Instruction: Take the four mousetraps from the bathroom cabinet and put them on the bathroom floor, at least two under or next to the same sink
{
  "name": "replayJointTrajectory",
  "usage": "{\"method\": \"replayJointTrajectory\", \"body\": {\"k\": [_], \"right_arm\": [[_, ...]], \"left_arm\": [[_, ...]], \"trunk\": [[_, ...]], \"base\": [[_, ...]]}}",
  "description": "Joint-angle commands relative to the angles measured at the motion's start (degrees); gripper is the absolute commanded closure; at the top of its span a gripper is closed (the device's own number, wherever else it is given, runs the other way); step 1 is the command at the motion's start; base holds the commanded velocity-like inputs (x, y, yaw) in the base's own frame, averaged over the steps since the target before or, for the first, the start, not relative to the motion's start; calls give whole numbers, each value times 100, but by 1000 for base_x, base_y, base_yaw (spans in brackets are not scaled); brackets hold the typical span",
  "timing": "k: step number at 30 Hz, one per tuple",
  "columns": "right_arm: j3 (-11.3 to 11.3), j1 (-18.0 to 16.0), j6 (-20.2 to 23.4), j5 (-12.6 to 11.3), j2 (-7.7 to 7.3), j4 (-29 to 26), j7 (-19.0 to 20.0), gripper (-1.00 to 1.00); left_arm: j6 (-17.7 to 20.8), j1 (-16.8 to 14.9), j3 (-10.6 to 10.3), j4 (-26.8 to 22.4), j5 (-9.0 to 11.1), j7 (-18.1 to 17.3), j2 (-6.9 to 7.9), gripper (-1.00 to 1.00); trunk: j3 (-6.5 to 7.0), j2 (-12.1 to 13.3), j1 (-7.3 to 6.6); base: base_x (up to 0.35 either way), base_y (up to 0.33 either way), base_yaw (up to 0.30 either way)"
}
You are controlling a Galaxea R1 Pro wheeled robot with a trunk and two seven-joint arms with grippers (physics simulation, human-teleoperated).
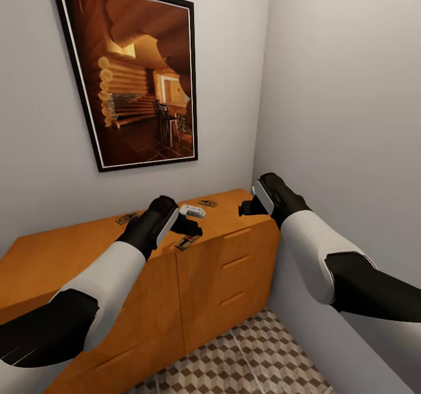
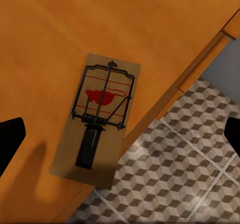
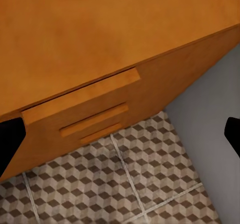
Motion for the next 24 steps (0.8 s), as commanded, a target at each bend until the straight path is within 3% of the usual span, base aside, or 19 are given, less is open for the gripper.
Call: {"method": "replayJointTrajectory", "body": {"k": [1, 24], "right_arm": [[11, -4, 19, -43, 0, -2, -42, -100], [11, -4, 19, -46, 0, 6, -42, -100]], "left_arm": [[23, -5, -13, 9, 14, 4, 4, -100], [33, -5, -12, 67, 19, 7, 23, -100]], "trunk": [[-7, -4, 0], [-7, -4, 0]], "base": [[0, 0, 0], [0, 0, 0]]}}
